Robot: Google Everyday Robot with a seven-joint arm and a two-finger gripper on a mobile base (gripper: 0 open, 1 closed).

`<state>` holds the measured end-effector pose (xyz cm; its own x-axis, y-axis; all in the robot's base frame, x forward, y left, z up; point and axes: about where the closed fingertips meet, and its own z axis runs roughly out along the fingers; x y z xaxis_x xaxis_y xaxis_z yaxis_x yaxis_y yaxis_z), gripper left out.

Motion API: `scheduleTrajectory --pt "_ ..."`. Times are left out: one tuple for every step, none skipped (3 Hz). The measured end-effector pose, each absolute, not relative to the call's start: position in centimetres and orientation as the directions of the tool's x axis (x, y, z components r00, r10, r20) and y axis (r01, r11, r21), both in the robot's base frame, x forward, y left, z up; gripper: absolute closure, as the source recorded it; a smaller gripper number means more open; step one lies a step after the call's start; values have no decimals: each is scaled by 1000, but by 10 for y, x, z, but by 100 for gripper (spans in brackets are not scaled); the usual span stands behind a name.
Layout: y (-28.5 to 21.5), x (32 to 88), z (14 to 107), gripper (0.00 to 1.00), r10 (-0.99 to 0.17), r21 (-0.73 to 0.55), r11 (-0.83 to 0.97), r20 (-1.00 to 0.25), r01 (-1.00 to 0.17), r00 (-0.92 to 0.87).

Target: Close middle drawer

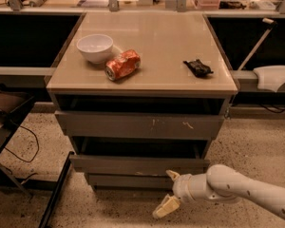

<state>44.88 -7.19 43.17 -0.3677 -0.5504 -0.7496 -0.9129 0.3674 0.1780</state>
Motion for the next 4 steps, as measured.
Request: scheduleTrajectory --pt "-36 496 447 0 -549 140 338 -773 -931 -316" --pt "-26 511 451 0 -548 128 333 -780 -934 -302" --pt "1 537 459 0 -545 102 318 -794 -942 -270" --pt "1 537 459 0 -545 102 318 -794 -942 -270"
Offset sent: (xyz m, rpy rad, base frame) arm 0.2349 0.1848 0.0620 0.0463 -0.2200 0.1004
